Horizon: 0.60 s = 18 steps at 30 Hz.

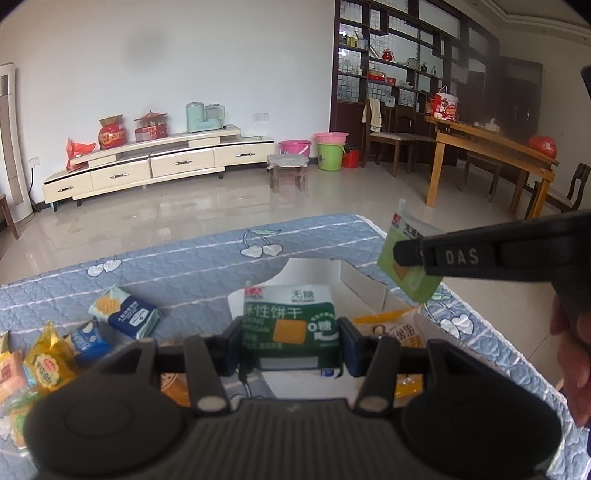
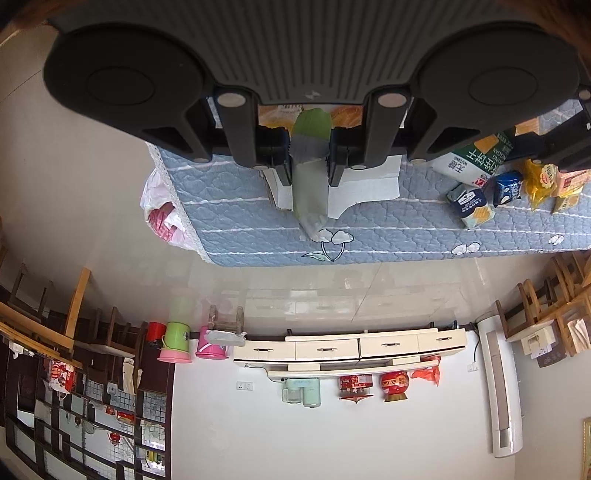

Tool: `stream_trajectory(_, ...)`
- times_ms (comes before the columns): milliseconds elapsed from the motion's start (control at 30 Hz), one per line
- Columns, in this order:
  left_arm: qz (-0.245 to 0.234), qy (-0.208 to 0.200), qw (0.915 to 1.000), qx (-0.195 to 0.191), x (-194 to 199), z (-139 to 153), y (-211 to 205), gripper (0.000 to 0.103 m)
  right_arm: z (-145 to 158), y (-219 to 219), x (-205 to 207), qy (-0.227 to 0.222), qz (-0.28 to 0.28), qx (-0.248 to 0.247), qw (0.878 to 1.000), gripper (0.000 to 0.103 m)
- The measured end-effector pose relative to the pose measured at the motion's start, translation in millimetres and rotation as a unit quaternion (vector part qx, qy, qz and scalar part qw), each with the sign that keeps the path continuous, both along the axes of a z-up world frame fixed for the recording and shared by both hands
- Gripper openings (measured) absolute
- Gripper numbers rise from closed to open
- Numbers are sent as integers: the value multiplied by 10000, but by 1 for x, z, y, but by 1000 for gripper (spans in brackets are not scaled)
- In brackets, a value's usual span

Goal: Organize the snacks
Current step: 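Lower the green-white carton into the tray and open the left tool while the right tool releases the green pack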

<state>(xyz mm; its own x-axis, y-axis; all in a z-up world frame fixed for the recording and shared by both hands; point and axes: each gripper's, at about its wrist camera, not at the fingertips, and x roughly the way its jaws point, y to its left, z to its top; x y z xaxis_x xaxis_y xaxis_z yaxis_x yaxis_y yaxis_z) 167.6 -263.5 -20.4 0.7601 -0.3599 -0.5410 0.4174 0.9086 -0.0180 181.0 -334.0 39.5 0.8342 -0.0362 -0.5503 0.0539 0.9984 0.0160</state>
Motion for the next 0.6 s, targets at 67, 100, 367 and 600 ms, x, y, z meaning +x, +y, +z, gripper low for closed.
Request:
stream_trajectory(67,-10,23,10000,4,3,-3,-2,51,-2,-1,6,5,33,12,10000,22)
stream_trajectory(100,-17,39,10000,-5,5,-5,-3,51,-4,-2,7,22,53,5,10000,22)
stream_trajectory(367,-41,175,9998,-31,19,-19,-7,51,-15,-1,22,141,131,-30,9998,22)
stream_trajectory(600,-216,290,9992,-188,29,-29,-18,51,-18,-7,32,218,72,-37,9997,22)
